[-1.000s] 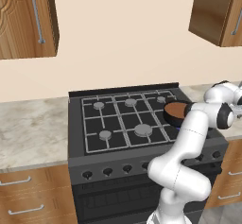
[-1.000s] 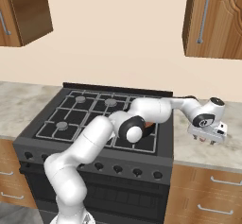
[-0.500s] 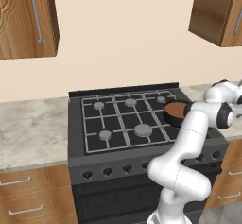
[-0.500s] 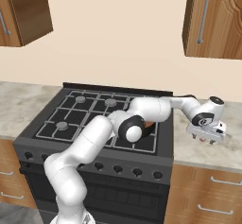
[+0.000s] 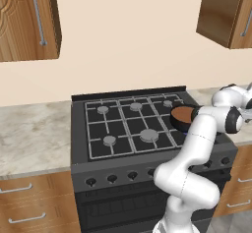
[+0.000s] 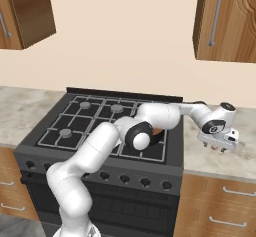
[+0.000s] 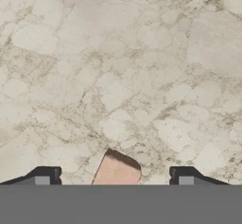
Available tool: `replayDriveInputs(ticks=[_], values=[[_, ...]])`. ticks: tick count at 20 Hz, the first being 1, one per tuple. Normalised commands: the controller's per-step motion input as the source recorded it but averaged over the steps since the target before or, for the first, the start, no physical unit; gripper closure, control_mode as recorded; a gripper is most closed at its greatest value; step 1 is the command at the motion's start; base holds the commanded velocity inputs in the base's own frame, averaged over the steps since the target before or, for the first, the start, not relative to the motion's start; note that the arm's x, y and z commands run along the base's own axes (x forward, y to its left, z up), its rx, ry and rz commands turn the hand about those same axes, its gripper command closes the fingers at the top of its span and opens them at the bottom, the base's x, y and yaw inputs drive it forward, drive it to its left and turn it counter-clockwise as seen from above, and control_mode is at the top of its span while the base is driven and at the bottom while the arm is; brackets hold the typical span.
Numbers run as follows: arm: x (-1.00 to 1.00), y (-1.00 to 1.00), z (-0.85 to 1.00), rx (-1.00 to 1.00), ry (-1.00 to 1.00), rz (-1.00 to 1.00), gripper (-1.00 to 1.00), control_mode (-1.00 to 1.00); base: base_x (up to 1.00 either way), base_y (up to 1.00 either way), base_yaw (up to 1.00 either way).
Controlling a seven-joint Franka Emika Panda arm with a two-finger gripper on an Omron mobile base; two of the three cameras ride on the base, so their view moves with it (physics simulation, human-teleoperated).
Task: Pick up the sugar cube(s) and place them in the saucepan with hot chocolate.
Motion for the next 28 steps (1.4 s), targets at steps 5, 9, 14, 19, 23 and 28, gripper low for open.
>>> replayDriveInputs(ticks=[5,9,14,19,23,28], values=[[0.2,0.0,-0.14,0.0,0.0,0.0,-1.0,-1.0,0.0,0.0,0.0],[0.0,0.0,-0.02,0.0,0.0,0.0,-1.0,-1.0,0.0,0.0,0.0],[0.0,0.0,0.0,0.0,0.01,0.0,1.0,-1.0,0.0,0.0,0.0],[0.0,0.0,0.0,0.0,0.0,0.0,1.0,-1.0,0.0,0.0,0.0],[-0.01,0.0,0.0,0.0,-0.01,0.0,1.0,-1.0,0.0,0.0,0.0],[-0.43,0.04,0.3,0.0,-0.19,0.0,1.0,-1.0,0.0,0.0,0.0]])
